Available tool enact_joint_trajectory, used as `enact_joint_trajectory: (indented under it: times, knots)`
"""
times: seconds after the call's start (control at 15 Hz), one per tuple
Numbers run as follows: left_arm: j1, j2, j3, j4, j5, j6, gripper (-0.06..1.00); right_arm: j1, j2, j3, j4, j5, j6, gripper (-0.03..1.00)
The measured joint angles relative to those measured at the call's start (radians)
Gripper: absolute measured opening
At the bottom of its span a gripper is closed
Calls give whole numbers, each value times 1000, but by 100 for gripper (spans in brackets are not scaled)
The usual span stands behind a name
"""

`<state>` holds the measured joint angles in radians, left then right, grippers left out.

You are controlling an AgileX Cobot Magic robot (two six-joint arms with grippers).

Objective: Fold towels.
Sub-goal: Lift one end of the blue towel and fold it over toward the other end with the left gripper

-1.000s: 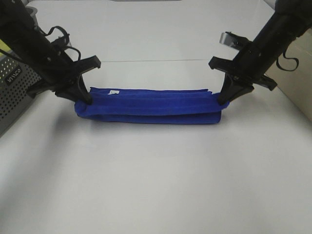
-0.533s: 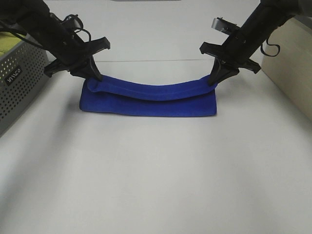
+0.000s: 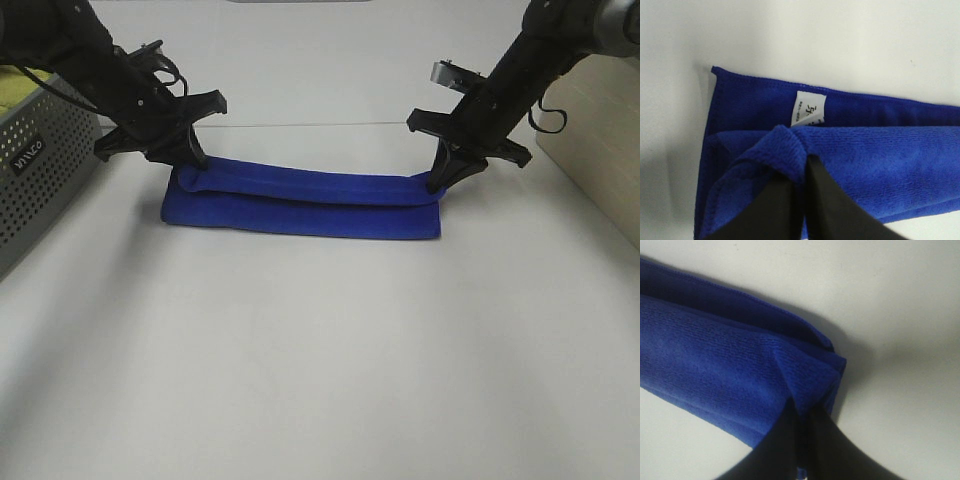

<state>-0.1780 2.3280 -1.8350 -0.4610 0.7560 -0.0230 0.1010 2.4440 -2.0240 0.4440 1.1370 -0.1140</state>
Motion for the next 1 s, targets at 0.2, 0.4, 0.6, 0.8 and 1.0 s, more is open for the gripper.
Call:
enact_joint_trajectory:
  times: [0.2, 0.4, 0.6, 0.8, 1.0]
  knots:
    - [0, 0, 0, 0, 0, 0, 63, -1, 0, 0, 44, 26, -7, 36]
    - [0, -7, 0, 62, 3, 2, 77, -1, 0, 0, 67, 70, -7, 71]
    - [1, -26, 0, 173, 35, 2, 78, -1, 0, -2, 22, 71, -7, 77]
    - [5, 7, -1, 187, 78, 1, 78, -1, 0, -2, 4, 71, -7, 78]
    - [5, 45, -1, 175, 64, 0, 78, -1, 0, -2, 4, 71, -7, 78]
